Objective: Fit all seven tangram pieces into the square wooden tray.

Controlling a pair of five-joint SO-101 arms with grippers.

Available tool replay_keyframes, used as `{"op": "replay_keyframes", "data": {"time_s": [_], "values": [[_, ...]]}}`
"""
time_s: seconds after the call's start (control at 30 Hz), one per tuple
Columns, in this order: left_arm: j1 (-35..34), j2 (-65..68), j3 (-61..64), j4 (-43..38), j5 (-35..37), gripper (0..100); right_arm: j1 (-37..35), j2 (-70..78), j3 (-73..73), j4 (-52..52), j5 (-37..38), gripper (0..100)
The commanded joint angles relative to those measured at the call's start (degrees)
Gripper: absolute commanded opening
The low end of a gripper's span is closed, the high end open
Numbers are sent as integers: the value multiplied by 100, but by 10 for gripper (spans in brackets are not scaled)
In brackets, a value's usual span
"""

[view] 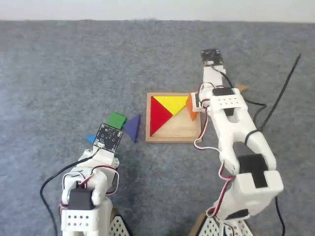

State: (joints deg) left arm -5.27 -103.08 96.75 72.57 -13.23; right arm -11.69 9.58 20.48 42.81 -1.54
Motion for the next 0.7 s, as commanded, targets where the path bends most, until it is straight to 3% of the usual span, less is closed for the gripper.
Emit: {"op": "replay_keyframes", "data": {"time_s": [0.0,0.27,0.67], "values": [[-26,-132,-40,18,-62,16,-40,40,-413,31,79,299],[-26,-132,-40,18,-62,16,-409,22,-273,215,79,299],[-26,-132,-40,18,-62,16,-338,48,-501,-84,44,299]]}}
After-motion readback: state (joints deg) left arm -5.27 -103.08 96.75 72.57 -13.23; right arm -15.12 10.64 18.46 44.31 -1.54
